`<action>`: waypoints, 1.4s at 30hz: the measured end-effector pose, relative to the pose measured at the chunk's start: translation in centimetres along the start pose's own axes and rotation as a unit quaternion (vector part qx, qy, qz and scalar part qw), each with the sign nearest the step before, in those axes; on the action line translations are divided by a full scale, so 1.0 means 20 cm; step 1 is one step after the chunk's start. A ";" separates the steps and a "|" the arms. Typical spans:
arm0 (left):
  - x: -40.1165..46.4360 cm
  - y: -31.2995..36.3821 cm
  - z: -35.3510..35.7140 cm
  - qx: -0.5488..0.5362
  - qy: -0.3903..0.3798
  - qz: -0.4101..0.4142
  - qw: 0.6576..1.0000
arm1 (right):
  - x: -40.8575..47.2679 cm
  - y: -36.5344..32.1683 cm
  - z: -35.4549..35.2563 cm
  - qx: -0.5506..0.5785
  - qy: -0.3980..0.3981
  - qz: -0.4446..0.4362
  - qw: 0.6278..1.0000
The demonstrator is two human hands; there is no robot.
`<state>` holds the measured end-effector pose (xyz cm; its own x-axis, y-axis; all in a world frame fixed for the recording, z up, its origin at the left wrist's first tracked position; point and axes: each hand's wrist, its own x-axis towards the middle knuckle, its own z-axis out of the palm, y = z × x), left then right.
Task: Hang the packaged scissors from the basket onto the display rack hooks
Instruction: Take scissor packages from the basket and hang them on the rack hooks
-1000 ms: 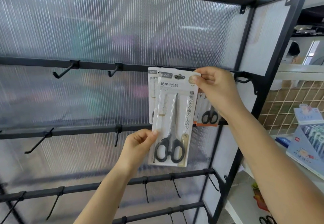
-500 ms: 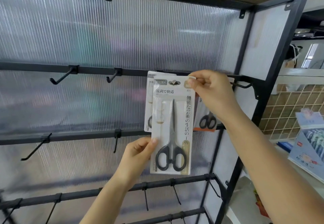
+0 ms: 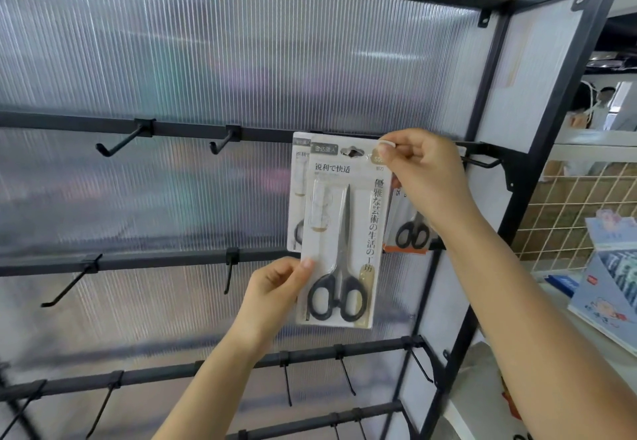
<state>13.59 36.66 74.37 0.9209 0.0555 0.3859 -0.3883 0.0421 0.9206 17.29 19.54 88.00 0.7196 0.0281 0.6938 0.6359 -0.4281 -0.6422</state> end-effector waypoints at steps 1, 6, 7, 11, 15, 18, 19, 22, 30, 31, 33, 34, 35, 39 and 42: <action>0.00 0.00 0.00 0.001 0.000 0.001 1.000 | 0.01 0.00 0.00 0.000 -0.001 0.004 1.000; 0.00 0.00 0.01 0.007 -0.006 0.007 1.000 | 0.03 -0.01 -0.01 -0.001 0.002 0.023 1.000; 0.00 0.00 0.01 0.010 -0.006 0.009 1.000 | 0.03 -0.01 -0.01 -0.004 0.000 0.028 1.000; 0.00 0.01 0.00 0.016 -0.003 0.026 1.000 | 0.03 -0.01 -0.02 -0.014 -0.018 0.044 0.999; 0.01 0.01 0.00 0.029 -0.004 0.035 0.999 | 0.04 -0.01 -0.03 -0.026 -0.035 0.041 0.998; 0.01 0.00 0.01 0.029 -0.009 0.032 0.999 | 0.04 -0.01 -0.03 -0.045 -0.048 0.046 0.997; 0.00 -0.01 0.00 0.029 -0.011 0.032 0.999 | 0.04 -0.01 -0.03 -0.051 -0.051 0.047 0.996; 0.01 -0.03 0.00 0.031 -0.019 0.030 0.999 | 0.04 -0.02 -0.03 -0.051 -0.055 0.048 0.996; 0.01 -0.02 0.01 0.020 -0.010 0.041 0.999 | 0.05 -0.03 -0.03 -0.041 -0.040 0.029 0.998; 0.01 -0.01 0.01 0.018 -0.006 0.039 0.999 | 0.06 -0.02 -0.03 -0.036 -0.036 0.032 0.998; 0.01 -0.01 0.01 0.006 -0.004 0.034 0.999 | 0.07 -0.02 -0.03 -0.019 -0.029 0.048 0.998; 0.01 0.00 0.02 -0.004 -0.005 0.030 1.000 | 0.07 -0.01 -0.03 -0.008 -0.026 0.056 0.998; 0.01 0.00 0.02 -0.012 -0.006 0.027 1.000 | 0.07 0.00 -0.03 0.000 -0.024 0.063 0.998; -0.01 0.01 0.03 0.005 -0.019 0.023 1.000 | 0.09 0.02 -0.01 0.006 -0.025 0.083 0.996; 0.00 -0.01 0.01 0.003 -0.002 0.011 1.000 | 0.11 0.07 0.03 0.003 -0.026 0.103 0.994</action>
<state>13.59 36.46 74.24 0.9119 0.0516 0.4072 -0.4091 0.0339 0.9119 20.01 19.56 88.40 0.8485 -0.0129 0.5291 0.4746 -0.4240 -0.7714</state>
